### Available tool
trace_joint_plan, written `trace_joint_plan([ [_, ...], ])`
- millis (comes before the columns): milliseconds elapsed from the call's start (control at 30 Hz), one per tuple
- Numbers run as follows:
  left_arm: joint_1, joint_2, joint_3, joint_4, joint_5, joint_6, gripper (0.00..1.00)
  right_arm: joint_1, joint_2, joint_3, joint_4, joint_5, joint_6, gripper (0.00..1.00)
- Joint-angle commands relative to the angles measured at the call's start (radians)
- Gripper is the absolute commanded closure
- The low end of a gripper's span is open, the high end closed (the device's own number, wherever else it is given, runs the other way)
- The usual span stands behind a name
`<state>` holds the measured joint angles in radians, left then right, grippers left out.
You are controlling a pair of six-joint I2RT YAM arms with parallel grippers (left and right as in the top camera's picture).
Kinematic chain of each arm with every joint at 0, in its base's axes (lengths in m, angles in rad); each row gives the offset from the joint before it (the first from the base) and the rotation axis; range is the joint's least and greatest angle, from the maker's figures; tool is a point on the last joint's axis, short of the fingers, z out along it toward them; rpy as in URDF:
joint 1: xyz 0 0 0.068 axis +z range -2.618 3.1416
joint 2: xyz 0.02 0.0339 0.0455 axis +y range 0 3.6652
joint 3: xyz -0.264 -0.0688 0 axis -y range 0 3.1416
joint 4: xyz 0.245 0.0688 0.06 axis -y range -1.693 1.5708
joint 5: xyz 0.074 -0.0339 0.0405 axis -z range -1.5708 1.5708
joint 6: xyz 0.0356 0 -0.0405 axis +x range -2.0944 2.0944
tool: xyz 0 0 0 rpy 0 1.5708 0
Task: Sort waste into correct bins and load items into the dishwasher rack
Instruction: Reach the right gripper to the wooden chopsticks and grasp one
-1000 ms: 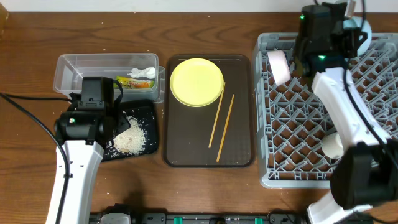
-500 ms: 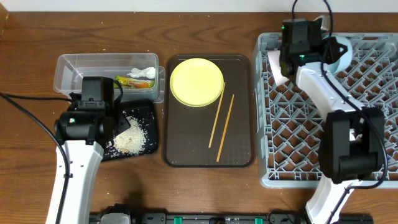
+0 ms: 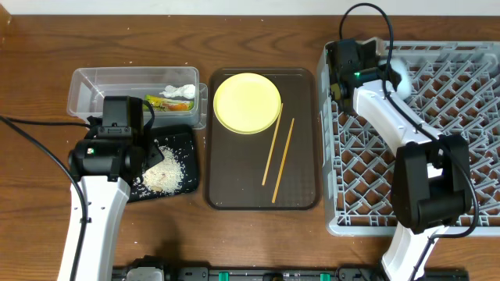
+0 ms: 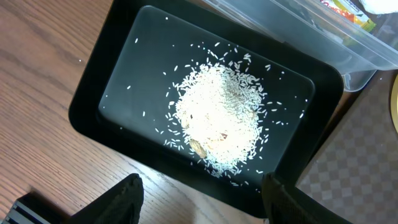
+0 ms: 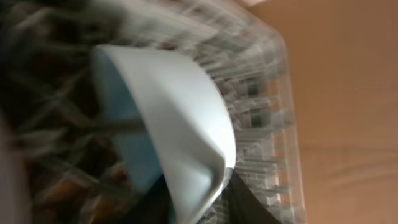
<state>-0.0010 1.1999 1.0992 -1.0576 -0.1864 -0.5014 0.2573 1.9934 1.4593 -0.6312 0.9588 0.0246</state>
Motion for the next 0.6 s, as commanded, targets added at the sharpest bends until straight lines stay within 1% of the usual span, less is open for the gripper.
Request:
trace_joint_plan([
  [0, 0.005, 0.003, -0.002, -0.004, -0.005, -0.013, 0.36, 0.0, -0.02, -0.001, -0.044, -0.167, 0.177, 0.41],
  [33, 0.005, 0.003, -0.002, -0.004, -0.005, -0.013, 0.36, 0.0, -0.035, -0.001, -0.057, -0.175, 0.185, 0.31],
  [100, 0.005, 0.003, -0.002, -0.004, -0.005, -0.013, 0.36, 0.0, -0.075, -0.001, -0.067, -0.183, 0.184, 0.22],
  [233, 0.005, 0.003, -0.002, -0.004, -0.005, -0.013, 0.36, 0.0, -0.203, -0.001, -0.066, -0.231, 0.184, 0.16],
  [300, 0.005, 0.003, -0.002, -0.004, -0.005, -0.013, 0.36, 0.0, -0.267, -0.001, -0.06, -0.291, 0.184, 0.16],
  [367, 0.005, 0.003, -0.002, -0.004, -0.005, -0.013, 0.36, 0.0, -0.331, -0.001, -0.05, -0.415, 0.184, 0.16],
  [467, 0.005, 0.003, -0.002, -0.004, -0.005, -0.013, 0.36, 0.0, -0.39, -0.001, -0.045, -0.684, 0.184, 0.18],
  [567, 0.005, 0.003, -0.002, -0.004, -0.005, -0.013, 0.36, 0.012, -0.407, -0.001, -0.066, -0.96, 0.184, 0.23],
])
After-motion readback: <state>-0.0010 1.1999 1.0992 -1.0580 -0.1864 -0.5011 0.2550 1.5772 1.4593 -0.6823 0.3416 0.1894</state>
